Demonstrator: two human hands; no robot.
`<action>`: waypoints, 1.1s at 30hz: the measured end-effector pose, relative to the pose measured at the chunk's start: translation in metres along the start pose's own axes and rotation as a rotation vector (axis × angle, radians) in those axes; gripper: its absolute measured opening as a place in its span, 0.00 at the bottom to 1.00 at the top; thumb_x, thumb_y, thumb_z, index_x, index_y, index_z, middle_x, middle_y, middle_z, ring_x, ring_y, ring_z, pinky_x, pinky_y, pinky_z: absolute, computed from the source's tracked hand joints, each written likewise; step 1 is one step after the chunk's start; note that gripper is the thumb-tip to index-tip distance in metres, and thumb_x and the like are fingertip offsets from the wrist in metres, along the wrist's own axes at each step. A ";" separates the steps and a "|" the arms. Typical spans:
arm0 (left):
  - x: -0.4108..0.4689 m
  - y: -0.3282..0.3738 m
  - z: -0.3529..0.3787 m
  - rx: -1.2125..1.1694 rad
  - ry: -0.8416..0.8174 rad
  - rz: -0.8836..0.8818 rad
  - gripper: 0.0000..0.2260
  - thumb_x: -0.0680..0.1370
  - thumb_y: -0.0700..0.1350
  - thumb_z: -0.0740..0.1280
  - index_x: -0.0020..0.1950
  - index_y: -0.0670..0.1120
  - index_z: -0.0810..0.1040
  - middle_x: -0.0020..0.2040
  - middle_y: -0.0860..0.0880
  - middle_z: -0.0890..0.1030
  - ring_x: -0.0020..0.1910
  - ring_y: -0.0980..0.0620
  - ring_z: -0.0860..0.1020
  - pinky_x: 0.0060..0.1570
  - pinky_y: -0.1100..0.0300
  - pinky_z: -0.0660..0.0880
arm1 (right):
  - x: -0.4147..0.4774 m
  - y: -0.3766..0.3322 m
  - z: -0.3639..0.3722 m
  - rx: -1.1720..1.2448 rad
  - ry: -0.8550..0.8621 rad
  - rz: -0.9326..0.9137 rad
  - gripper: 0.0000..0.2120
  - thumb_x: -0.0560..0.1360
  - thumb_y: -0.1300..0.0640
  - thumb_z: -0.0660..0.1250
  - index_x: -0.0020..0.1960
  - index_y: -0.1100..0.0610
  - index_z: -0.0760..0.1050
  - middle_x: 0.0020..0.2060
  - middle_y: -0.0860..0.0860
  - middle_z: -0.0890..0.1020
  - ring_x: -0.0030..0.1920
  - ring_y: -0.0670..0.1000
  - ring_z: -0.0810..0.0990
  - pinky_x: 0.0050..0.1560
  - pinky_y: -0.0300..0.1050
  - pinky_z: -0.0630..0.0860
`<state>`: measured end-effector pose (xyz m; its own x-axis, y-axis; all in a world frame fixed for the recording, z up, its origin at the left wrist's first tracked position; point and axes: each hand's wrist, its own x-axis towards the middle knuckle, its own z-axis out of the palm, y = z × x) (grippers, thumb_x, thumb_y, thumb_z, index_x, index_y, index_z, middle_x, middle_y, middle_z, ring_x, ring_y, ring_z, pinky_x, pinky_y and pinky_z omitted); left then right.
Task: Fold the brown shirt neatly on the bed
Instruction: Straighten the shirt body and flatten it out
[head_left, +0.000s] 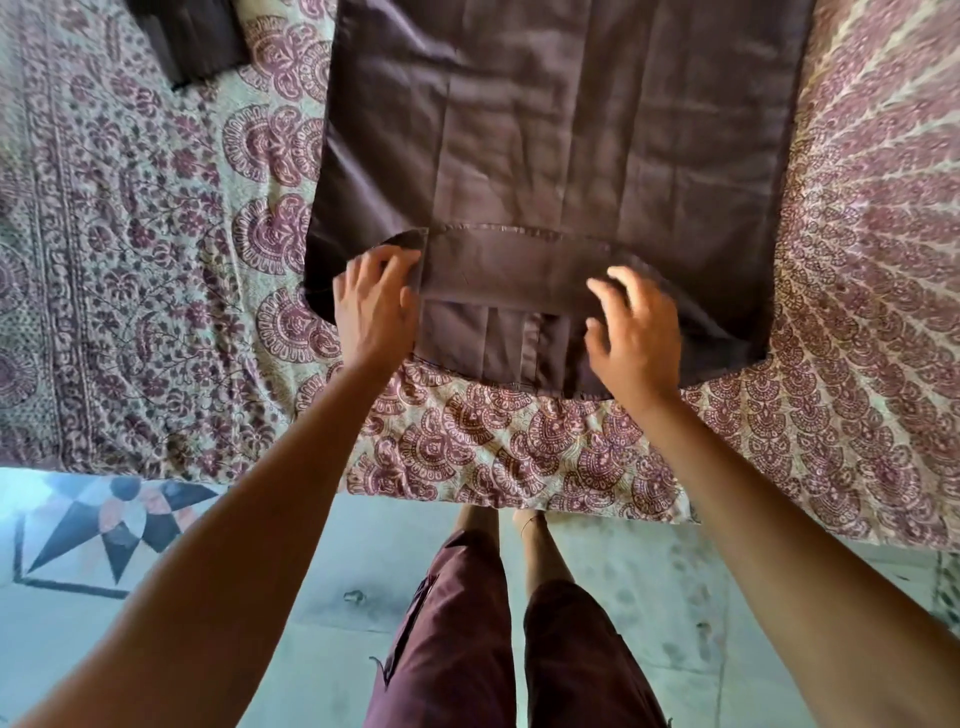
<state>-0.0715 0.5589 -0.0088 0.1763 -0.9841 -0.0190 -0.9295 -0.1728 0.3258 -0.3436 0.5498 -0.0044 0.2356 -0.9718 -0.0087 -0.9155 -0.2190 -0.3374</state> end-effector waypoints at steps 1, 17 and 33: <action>0.013 -0.004 -0.004 0.038 -0.052 -0.116 0.23 0.70 0.39 0.63 0.65 0.49 0.72 0.63 0.44 0.73 0.61 0.41 0.70 0.58 0.47 0.66 | 0.009 0.005 -0.002 -0.072 -0.027 0.088 0.25 0.70 0.59 0.66 0.66 0.59 0.69 0.65 0.61 0.71 0.63 0.62 0.70 0.63 0.55 0.66; -0.024 -0.065 -0.033 0.104 -0.499 -0.266 0.14 0.74 0.33 0.64 0.47 0.50 0.83 0.55 0.46 0.81 0.51 0.44 0.78 0.54 0.51 0.74 | -0.065 0.058 -0.006 -0.019 -0.311 -0.191 0.09 0.64 0.56 0.54 0.34 0.55 0.73 0.37 0.52 0.76 0.36 0.56 0.74 0.38 0.48 0.73; 0.006 -0.062 0.023 -0.041 -0.137 -0.516 0.23 0.82 0.54 0.48 0.77 0.53 0.50 0.78 0.49 0.47 0.77 0.49 0.47 0.73 0.45 0.43 | -0.022 0.085 -0.023 0.272 0.138 1.079 0.18 0.80 0.54 0.57 0.65 0.64 0.68 0.63 0.63 0.73 0.61 0.62 0.73 0.53 0.50 0.68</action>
<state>-0.0198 0.5631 -0.0506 0.5602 -0.7685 -0.3090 -0.7197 -0.6363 0.2778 -0.4344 0.5505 -0.0118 -0.6919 -0.6464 -0.3217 -0.5130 0.7536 -0.4110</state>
